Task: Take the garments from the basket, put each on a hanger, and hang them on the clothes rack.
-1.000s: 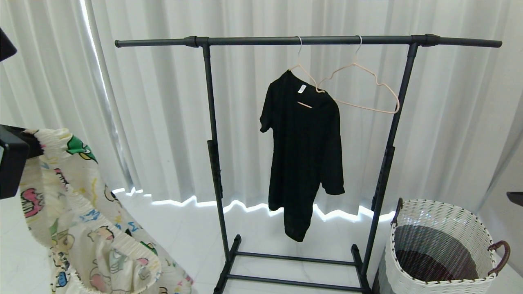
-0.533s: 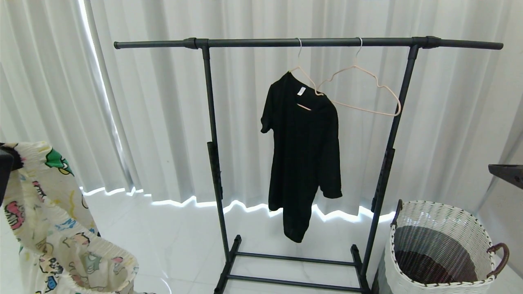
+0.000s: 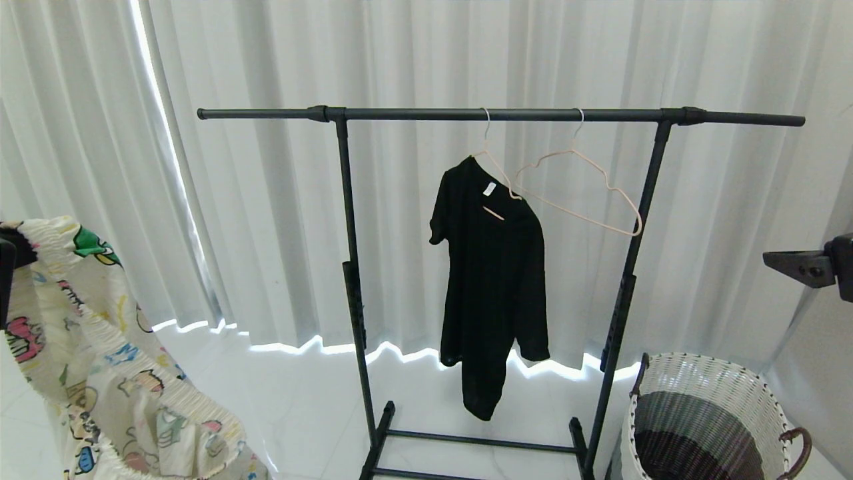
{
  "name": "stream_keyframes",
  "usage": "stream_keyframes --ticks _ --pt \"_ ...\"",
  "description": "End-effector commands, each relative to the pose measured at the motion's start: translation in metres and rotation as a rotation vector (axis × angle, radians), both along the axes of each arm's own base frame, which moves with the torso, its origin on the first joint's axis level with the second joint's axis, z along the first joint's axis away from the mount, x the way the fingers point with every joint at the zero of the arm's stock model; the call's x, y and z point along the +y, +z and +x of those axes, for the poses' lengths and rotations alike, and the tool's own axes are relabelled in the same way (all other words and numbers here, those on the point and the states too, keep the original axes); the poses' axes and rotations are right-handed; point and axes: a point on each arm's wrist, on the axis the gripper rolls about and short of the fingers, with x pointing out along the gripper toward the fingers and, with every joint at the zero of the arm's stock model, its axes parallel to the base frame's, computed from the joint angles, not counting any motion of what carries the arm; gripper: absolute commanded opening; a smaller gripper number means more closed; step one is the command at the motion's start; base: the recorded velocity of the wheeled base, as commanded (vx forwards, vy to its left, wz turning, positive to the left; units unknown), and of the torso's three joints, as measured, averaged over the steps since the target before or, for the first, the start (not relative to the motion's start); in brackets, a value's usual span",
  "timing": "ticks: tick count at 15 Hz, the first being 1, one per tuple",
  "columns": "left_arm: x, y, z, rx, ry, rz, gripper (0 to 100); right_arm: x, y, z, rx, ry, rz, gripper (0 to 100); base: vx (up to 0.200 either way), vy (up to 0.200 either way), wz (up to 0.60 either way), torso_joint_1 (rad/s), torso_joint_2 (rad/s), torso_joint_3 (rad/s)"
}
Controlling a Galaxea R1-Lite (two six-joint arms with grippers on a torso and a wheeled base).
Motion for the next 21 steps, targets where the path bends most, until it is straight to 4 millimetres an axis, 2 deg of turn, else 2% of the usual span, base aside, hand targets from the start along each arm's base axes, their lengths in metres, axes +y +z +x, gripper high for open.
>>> stream_keyframes --ticks 1,14,20,21 --pt "-0.0006 -0.0074 0.0019 -0.006 -0.003 0.003 0 0.0012 -0.0025 0.0062 0.011 -0.004 -0.003 100 0.000 0.000 0.00 0.193 -0.47 -0.276" --pt "-0.0004 -0.0094 0.0013 -0.033 -0.005 0.004 0 0.0033 -0.0026 0.0094 0.002 0.027 0.011 100 0.000 0.000 0.00 0.219 -0.50 -0.277" --pt "-0.0006 -0.0098 0.0022 -0.031 -0.003 0.006 0 0.0058 0.0014 0.0121 -0.029 0.080 0.046 100 0.000 0.000 0.00 0.029 -0.07 -0.038" --pt "-0.0006 -0.0098 0.0022 -0.031 -0.003 0.006 0 0.0057 0.0017 0.0123 -0.030 0.086 0.048 100 0.200 0.000 0.00 0.002 -0.01 0.002"
